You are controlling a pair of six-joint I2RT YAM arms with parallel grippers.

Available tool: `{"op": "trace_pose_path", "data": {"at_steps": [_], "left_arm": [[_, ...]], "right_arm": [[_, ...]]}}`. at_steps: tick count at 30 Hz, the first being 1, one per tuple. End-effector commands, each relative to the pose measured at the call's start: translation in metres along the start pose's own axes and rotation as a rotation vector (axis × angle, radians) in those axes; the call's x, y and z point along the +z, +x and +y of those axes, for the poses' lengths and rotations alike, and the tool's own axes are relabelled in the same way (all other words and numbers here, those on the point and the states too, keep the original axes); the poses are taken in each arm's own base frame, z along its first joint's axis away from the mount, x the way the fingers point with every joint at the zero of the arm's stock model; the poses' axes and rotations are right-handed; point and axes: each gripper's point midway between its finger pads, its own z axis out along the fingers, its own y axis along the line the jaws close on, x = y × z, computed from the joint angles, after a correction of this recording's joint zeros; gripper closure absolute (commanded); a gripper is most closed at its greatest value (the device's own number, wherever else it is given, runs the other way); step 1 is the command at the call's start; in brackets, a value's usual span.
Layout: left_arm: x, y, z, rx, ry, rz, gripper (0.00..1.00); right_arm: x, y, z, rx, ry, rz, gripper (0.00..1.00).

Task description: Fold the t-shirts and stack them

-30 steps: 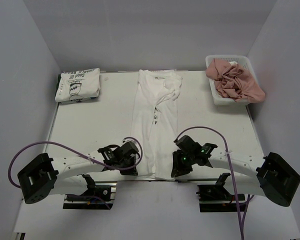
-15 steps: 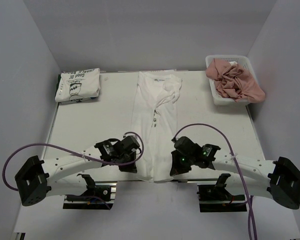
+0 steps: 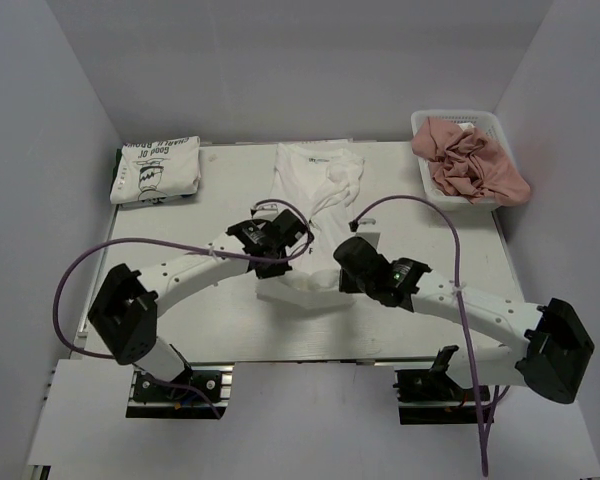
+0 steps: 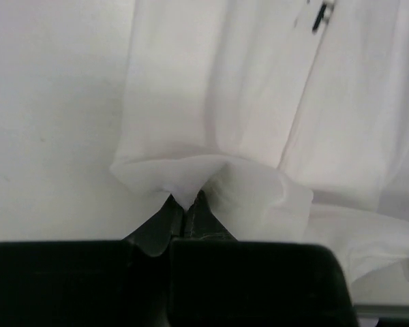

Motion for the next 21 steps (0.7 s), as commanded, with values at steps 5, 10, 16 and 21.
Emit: {"op": "trace_pose_path", "data": {"at_steps": [5, 10, 16, 21], "left_arm": [[-0.014, -0.098, -0.022, -0.045, 0.071, -0.195, 1.0], [0.01, -0.135, -0.031, -0.051, 0.055, -0.203, 1.0], [0.035, -0.158, -0.038, -0.052, 0.082, -0.193, 1.0], [0.063, -0.175, -0.036, -0.056, 0.065, -0.207, 1.0]], "right_arm": [[0.018, -0.11, 0.002, 0.056, 0.102, -0.347, 1.0], [0.029, -0.148, -0.003, 0.053, 0.14, -0.4, 1.0], [0.065, -0.169, -0.017, 0.052, 0.174, -0.369, 1.0], [0.096, -0.183, -0.026, 0.057, 0.164, -0.341, 1.0]]}}
